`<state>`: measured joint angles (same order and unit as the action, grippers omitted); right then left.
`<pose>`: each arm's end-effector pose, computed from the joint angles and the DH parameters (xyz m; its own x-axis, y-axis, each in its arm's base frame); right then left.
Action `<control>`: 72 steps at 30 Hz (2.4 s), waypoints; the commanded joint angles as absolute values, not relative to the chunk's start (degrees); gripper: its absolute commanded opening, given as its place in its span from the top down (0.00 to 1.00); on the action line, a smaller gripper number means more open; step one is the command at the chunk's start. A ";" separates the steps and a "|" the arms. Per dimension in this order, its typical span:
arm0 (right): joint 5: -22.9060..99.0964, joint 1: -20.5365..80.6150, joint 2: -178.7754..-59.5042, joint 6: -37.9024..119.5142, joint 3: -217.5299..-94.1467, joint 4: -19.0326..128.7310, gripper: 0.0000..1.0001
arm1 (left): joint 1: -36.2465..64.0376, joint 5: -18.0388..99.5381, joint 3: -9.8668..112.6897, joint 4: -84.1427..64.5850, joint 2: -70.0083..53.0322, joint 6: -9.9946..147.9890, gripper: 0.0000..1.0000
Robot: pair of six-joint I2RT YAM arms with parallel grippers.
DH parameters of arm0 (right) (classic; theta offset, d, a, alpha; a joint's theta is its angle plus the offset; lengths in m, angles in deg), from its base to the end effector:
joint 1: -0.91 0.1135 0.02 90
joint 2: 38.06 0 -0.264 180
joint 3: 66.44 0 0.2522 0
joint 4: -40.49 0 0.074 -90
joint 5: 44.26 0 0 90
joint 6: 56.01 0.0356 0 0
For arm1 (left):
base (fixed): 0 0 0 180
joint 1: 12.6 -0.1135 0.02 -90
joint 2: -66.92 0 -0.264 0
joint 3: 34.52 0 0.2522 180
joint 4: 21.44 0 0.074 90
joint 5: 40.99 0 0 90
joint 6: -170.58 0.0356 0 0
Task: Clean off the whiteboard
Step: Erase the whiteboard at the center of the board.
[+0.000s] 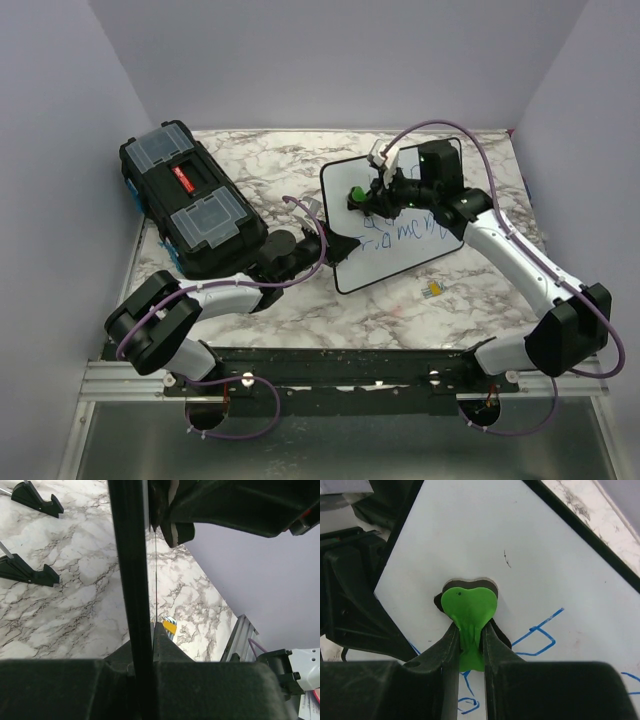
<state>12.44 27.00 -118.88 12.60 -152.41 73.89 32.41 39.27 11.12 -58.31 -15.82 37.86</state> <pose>0.2792 0.1585 0.3476 -0.1033 -0.3900 -0.9150 -0.9017 0.4250 -0.0793 0.2056 -0.2142 0.2228 -0.5561 -0.3895 -0.7342 0.5980 0.4259 -0.6789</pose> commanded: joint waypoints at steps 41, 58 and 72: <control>12.03 22.32 -121.06 16.36 -155.15 71.62 0.99 | 33.24 37.32 11.86 -66.40 -12.79 40.14 1.00; 24.74 24.03 -114.80 14.55 -146.02 71.18 0.99 | 33.23 37.14 12.30 -65.62 -12.54 40.75 1.00; 7.86 24.31 -118.33 7.18 -145.27 80.22 0.99 | 33.20 37.32 11.85 -66.04 -12.18 40.94 1.00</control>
